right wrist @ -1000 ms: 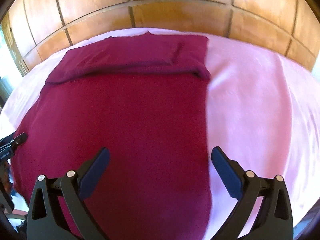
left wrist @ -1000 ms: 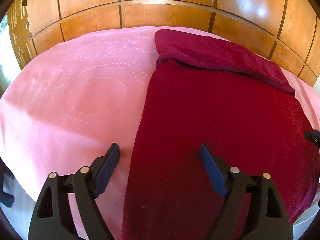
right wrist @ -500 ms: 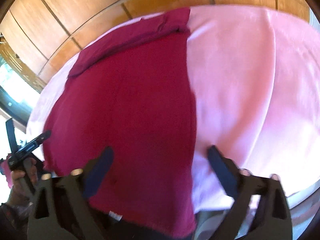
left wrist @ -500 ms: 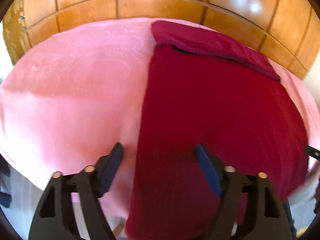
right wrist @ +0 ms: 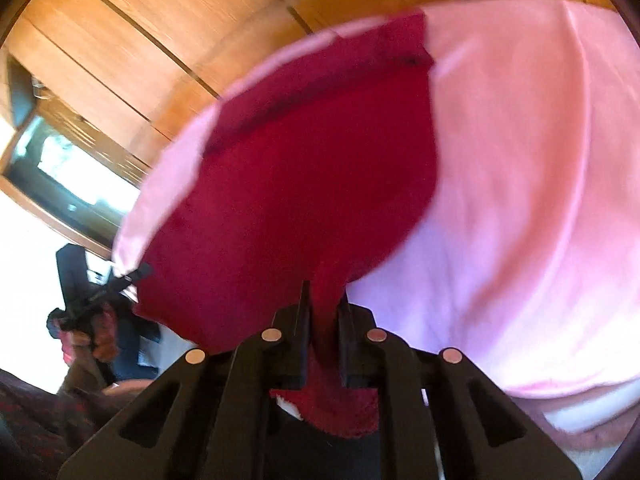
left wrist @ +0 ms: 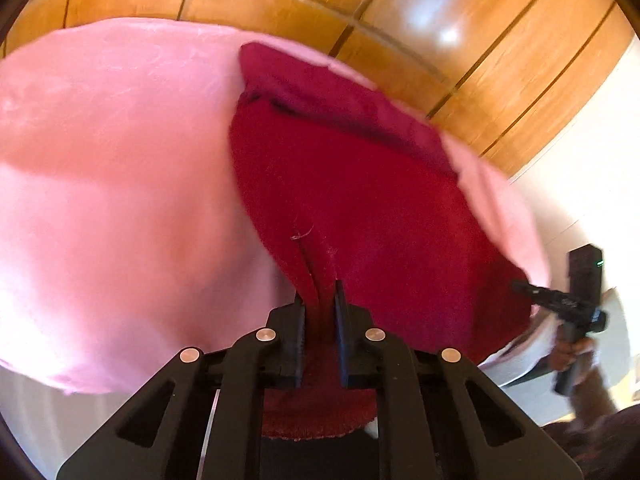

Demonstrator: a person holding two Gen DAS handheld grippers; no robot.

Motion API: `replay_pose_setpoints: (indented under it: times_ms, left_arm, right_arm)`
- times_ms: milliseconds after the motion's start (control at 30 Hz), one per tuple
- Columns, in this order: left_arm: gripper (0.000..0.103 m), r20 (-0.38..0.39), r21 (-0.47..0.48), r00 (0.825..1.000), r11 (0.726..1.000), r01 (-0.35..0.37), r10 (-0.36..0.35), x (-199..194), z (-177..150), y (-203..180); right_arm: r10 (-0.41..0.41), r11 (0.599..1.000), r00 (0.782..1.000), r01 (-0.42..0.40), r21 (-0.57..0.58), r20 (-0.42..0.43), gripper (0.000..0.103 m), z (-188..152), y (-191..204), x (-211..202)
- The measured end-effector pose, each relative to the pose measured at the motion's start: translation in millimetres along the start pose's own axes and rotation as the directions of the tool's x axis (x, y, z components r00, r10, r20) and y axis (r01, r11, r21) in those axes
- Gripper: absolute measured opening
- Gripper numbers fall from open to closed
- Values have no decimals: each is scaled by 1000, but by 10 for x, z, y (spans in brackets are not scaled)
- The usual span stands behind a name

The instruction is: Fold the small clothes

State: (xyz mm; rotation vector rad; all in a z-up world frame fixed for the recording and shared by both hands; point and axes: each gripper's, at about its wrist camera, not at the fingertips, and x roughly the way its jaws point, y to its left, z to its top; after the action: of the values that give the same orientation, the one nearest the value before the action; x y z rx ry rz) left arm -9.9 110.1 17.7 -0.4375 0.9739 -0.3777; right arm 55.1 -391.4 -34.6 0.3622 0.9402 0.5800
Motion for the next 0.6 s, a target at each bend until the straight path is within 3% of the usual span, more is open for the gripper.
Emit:
replay_pose_setpoints:
  times_ms: [100,233,333,400,433,467,500,533,567,600]
  left_arm:
    - [11,33,-19,997,997,73,-72,11,214,-51]
    - [11,61,-90,990,987,135,-130,181,618,1]
    - [11,60,-142,991,981,130,-123,352,920,80]
    - [11,66,-165,995,982,90,-80,522,1142,114]
    - [14,70,-176,996,982,64,-53,585,1221,132]
    - [26,68,-199,997,979,49,-36,658,1309,172]
    - [45,66,-239,997,969,57,-42,725,1403,234]
    - [56,81,-274,996,959,65,-44,739,1453,293]
    - [67,107,-306,994,950,61,-29,730,1505,359]
    - [67,136,-322,991,945,48,-4,686,1532,419]
  right_arm:
    - [28,999,997,-30,21,69,10,264,2,-21]
    - [-19,991,993,3,136,114,10,583,-204,82]
    - [-70,983,989,46,179,127,10,846,-350,197]
    - [-100,978,986,73,194,131,10,991,-402,279]
    - [-107,977,986,80,199,131,11,1069,-420,314]
    - [-113,973,985,83,215,132,13,1158,-481,350]
    - [-116,968,984,83,236,132,21,1210,-522,374]
    - [-106,969,985,72,238,135,42,1240,-529,385]
    - [-93,970,985,58,234,144,56,1257,-527,370]
    - [-87,972,982,48,228,166,77,1266,-519,333]
